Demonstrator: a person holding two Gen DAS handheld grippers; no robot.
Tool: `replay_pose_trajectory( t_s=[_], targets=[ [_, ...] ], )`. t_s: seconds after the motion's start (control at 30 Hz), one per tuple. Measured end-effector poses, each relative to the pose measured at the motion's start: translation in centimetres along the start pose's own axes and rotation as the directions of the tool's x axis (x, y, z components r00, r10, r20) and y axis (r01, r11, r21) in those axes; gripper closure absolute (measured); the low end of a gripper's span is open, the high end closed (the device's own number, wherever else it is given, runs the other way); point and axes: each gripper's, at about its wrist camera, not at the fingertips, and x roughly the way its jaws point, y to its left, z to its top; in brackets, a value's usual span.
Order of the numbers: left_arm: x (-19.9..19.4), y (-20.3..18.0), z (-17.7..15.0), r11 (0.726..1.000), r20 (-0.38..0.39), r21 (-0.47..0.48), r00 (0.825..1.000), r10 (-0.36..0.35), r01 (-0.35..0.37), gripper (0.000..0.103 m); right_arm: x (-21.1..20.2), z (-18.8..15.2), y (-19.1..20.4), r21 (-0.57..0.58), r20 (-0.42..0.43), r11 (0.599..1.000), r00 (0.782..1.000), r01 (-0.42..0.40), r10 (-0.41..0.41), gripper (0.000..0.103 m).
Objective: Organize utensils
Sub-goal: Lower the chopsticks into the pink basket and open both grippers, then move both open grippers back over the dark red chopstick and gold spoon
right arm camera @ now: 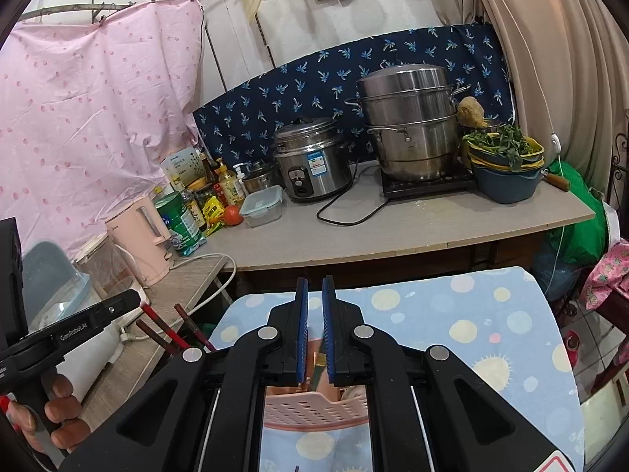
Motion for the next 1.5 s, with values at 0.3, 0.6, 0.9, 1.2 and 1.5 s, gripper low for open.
replay_pose_trajectory(
  t_s=[0.3,0.6,0.9,1.2,1.5],
  targets=[
    [-0.9,0.2,-0.4,1.000,0.003,-0.014,1.000,0.005,-0.005,0.091,-1.5,-0.5,0.5,-0.021,0.007,1.000,1.000,-0.003,0.003,0.092],
    [-2.2,0.6,-2.0,1.000,-0.008,-0.010,1.000,0.009,-0.009,0.083,-3.1,-2.5,0.3,-0.015,-0.022,1.000,1.000,-0.015,0.014,0.092],
    [-2.1,1.3,-6.5,1.000,-0.098,-0.014,0.995,0.014,-0.015,0.080,-4.4,-7.8,0.5,-0.013,-0.120,0.999,0.992,-0.031,0.029,0.092],
    [-1.9,1.3,-11.8,1.000,-0.184,0.004,0.983,0.024,-0.024,0.079,-5.0,-13.5,0.6,-0.007,-0.229,0.999,0.973,-0.041,0.039,0.091],
    [-2.1,2.1,-15.7,0.999,-0.237,0.009,0.971,0.045,-0.044,0.070,-5.5,-18.1,0.2,-0.019,-0.307,1.000,0.951,-0.025,0.018,0.084]
  ],
)
